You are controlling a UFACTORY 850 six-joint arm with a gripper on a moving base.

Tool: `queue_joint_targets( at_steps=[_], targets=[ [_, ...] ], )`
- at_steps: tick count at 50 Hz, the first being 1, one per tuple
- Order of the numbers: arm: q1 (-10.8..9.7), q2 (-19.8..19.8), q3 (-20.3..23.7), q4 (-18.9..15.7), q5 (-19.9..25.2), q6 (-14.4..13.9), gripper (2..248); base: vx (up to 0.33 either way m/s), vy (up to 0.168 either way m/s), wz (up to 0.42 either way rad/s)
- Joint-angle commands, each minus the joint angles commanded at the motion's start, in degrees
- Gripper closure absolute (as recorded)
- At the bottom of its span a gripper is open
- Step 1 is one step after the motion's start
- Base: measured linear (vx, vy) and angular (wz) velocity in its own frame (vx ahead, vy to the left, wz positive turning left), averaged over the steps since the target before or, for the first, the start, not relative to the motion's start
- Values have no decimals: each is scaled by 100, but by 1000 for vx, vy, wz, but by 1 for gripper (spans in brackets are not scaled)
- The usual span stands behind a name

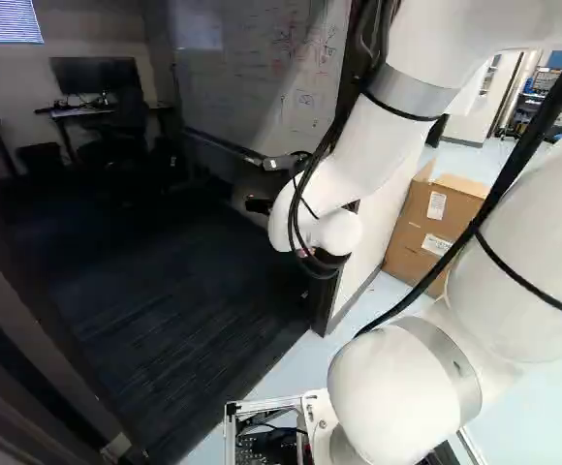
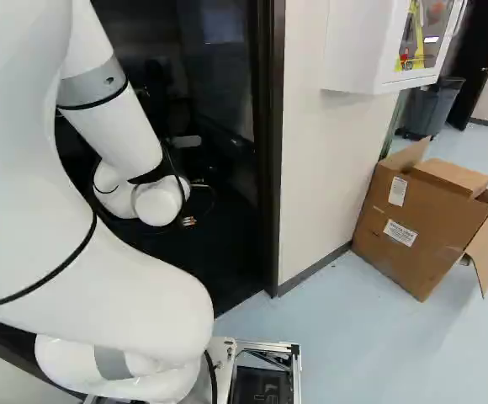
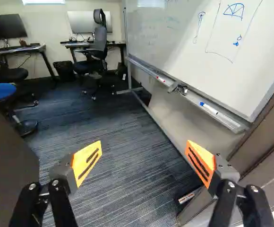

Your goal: Open the door and move inside

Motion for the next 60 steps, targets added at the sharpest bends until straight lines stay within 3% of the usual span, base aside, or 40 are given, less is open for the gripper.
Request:
queue_joint_targets(
  at_steps=[23,60],
  targets=[
    [0,0,0,0,0,0,3,0,1,3],
    [0,0,0,0,0,0,3,10,44,175]
  ],
)
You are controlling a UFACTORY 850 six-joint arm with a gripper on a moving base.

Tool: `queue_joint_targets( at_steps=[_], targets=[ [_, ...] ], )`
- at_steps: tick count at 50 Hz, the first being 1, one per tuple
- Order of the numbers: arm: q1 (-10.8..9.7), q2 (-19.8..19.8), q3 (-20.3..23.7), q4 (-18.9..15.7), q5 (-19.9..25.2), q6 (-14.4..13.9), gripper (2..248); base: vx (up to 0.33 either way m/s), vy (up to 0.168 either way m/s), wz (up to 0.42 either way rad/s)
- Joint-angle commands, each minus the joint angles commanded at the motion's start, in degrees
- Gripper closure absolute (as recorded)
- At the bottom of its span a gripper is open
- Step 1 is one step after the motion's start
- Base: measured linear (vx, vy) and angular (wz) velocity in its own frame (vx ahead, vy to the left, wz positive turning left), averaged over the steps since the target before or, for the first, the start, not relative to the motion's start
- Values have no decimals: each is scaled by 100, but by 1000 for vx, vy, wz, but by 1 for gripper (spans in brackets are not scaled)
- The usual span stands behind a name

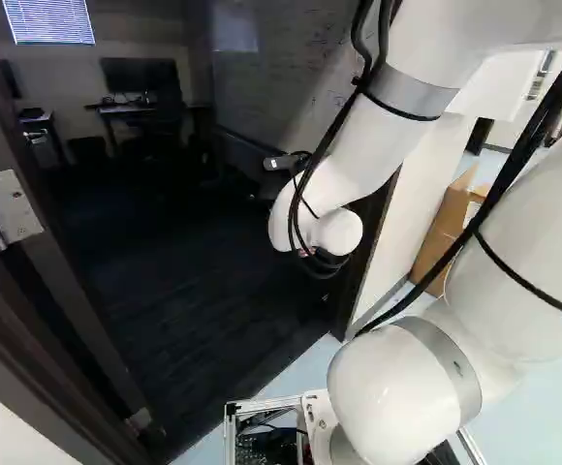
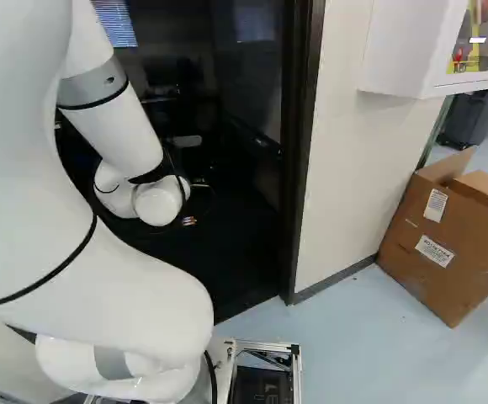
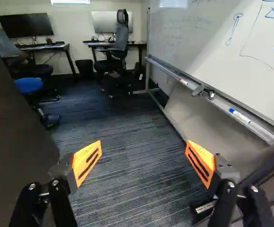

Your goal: Open the door and move inside

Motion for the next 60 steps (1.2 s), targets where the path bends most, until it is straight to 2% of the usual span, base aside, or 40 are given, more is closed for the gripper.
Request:
queue_joint_targets(
  at_steps=[60],
  targets=[
    [0,0,0,0,0,0,3,99,11,167]
  ],
)
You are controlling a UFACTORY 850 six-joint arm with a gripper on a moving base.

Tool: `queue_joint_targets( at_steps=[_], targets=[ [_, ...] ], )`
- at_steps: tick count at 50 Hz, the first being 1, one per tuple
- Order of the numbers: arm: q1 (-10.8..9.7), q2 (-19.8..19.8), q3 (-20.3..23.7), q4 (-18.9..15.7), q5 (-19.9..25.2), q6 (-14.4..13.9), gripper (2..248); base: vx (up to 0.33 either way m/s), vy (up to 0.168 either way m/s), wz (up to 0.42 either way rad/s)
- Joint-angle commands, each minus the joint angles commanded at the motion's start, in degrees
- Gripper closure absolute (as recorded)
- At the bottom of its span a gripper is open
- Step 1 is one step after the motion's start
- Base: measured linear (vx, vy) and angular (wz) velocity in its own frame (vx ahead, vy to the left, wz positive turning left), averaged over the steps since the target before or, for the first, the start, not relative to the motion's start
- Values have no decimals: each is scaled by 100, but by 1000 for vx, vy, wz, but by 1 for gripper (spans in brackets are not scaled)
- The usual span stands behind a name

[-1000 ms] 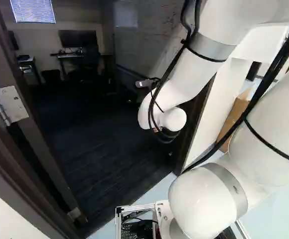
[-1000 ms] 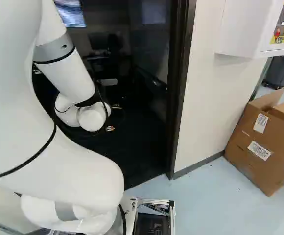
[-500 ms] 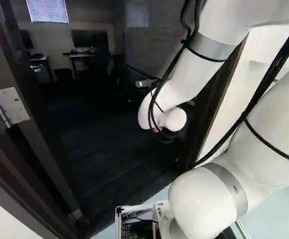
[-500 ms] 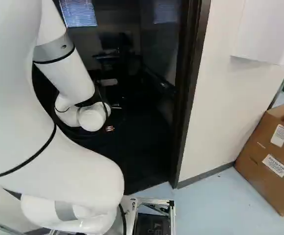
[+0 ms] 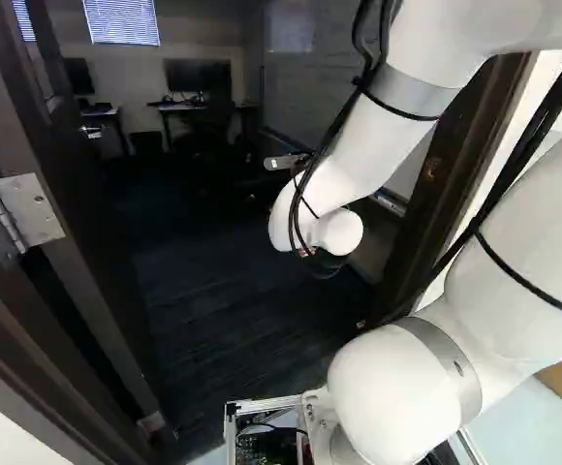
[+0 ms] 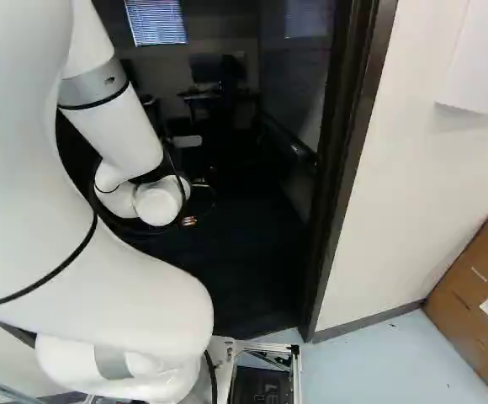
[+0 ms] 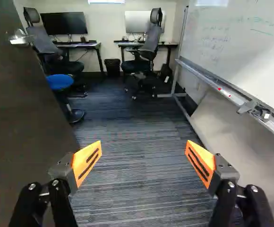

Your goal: Open the door and move inside

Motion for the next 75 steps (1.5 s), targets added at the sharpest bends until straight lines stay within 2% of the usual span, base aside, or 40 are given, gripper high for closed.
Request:
queue_joint_targets(
  at_steps=[53,75],
  targets=[
    [0,0,0,0,0,0,3,134,43,209],
    [0,0,0,0,0,0,3,142,0,152]
  ],
)
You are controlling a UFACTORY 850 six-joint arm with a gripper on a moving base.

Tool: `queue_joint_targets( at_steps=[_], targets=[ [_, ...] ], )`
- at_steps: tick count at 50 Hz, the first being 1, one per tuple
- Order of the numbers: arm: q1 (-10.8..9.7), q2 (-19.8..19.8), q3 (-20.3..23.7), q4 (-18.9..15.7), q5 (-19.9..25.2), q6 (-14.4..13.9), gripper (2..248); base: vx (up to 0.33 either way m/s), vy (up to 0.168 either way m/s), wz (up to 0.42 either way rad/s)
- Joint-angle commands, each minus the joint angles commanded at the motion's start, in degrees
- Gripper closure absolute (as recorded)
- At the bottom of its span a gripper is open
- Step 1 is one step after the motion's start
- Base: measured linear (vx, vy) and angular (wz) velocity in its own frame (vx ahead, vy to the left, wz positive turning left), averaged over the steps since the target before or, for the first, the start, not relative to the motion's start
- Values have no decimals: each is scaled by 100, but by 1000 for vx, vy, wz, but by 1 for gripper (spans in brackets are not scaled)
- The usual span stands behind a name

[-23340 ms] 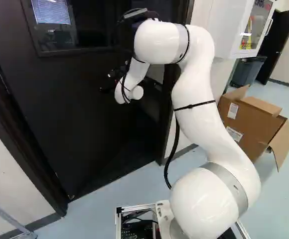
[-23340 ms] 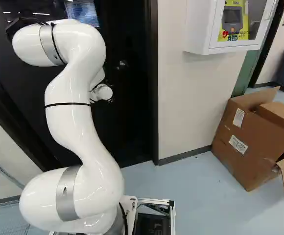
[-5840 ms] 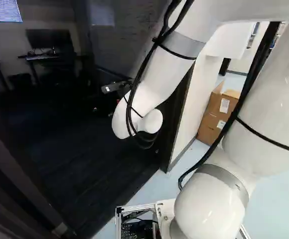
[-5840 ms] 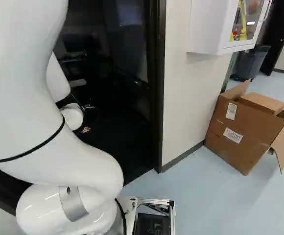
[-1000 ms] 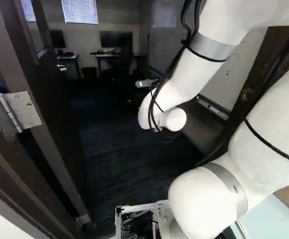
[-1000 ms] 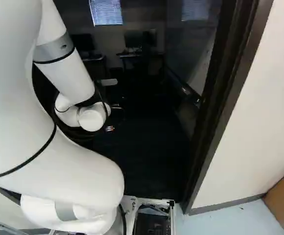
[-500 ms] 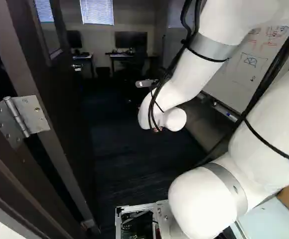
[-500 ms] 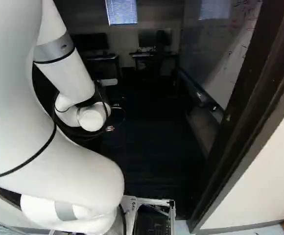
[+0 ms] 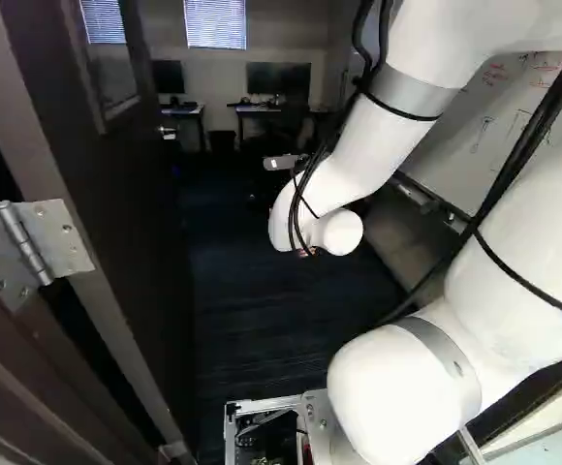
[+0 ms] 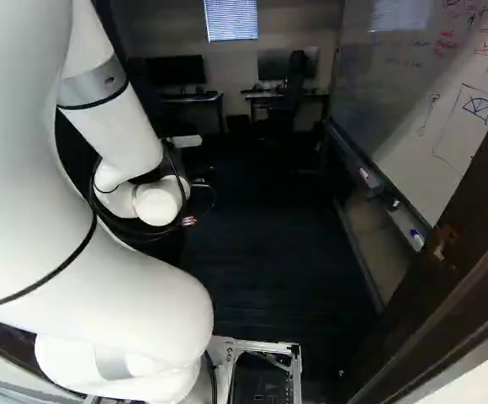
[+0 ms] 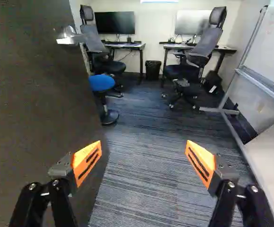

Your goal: Open the door and move inside

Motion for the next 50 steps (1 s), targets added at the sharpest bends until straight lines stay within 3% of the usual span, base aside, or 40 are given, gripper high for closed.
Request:
queue_joint_targets(
  at_steps=[50],
  targets=[
    [0,0,0,0,0,0,3,156,-29,0]
  ],
)
